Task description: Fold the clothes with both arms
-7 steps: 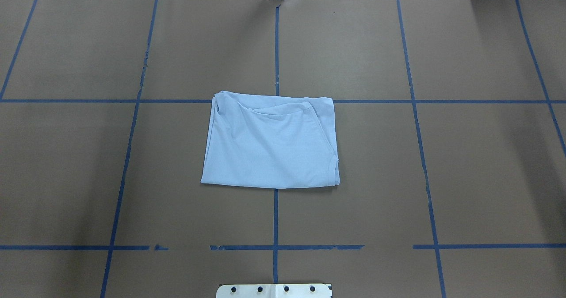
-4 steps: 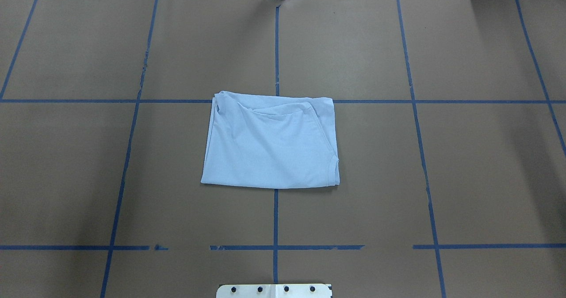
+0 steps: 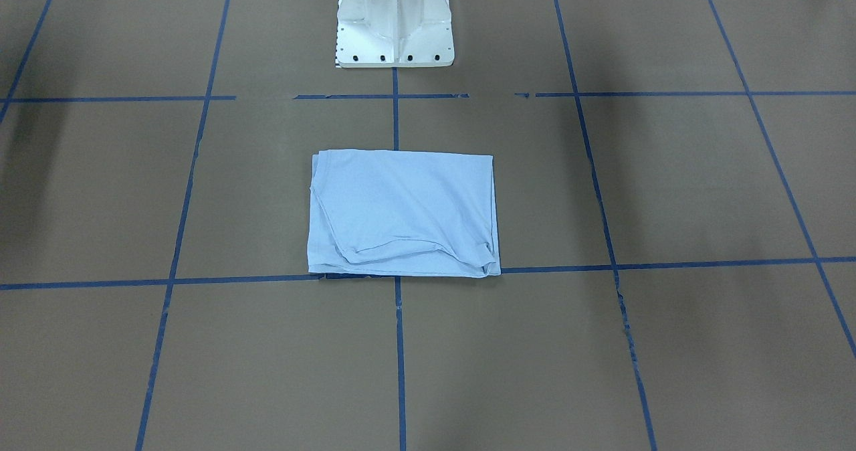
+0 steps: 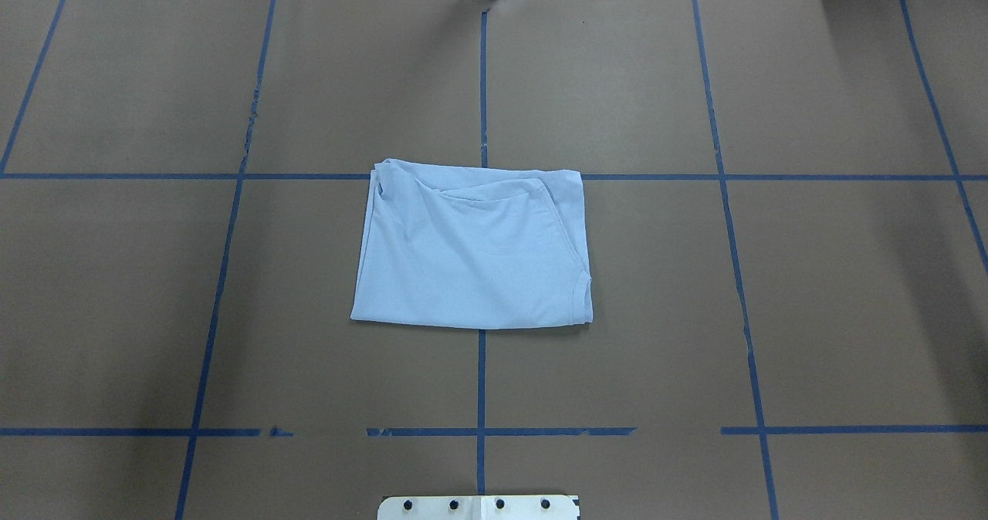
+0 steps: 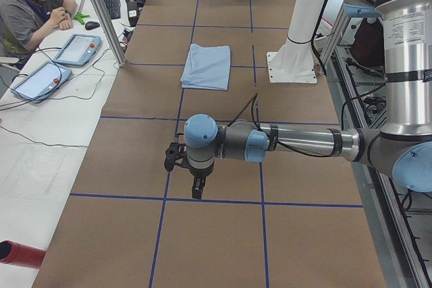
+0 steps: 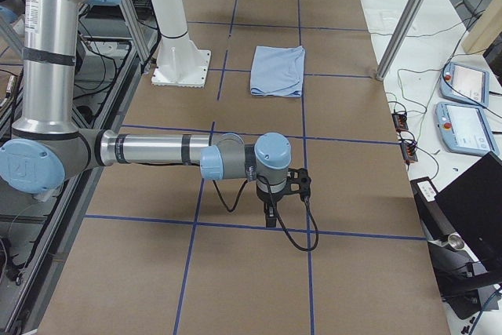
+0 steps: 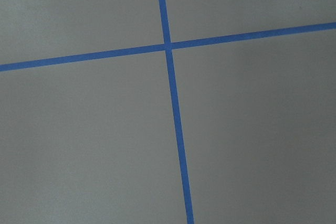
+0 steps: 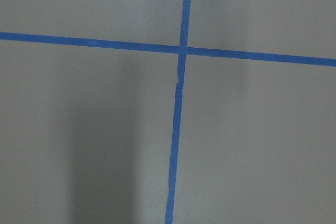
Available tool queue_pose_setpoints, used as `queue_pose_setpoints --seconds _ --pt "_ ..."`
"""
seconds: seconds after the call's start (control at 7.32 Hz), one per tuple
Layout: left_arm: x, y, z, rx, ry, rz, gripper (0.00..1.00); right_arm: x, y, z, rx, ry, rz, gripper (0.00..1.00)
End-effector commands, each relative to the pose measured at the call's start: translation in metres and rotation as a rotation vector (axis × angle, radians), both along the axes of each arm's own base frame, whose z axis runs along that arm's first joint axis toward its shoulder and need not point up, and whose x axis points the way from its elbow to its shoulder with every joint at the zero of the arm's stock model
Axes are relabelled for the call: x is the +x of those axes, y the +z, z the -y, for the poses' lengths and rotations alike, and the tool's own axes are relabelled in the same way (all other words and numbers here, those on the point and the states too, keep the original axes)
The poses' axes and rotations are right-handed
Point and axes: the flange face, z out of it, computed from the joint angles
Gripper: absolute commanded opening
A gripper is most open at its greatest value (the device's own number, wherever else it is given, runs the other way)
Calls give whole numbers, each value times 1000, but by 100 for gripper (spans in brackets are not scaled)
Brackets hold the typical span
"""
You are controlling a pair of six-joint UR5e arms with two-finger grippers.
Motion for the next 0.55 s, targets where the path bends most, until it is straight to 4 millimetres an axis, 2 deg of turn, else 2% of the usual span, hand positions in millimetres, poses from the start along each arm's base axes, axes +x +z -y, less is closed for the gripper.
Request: queue_pose_setpoints --seconds 0.0,0.41 --pt "-2 -2 0 5 -5 0 100 0 -4 3 11 -2 2 100" --pt "-2 -1 0 4 -5 0 100 0 -6 3 14 -2 2 100"
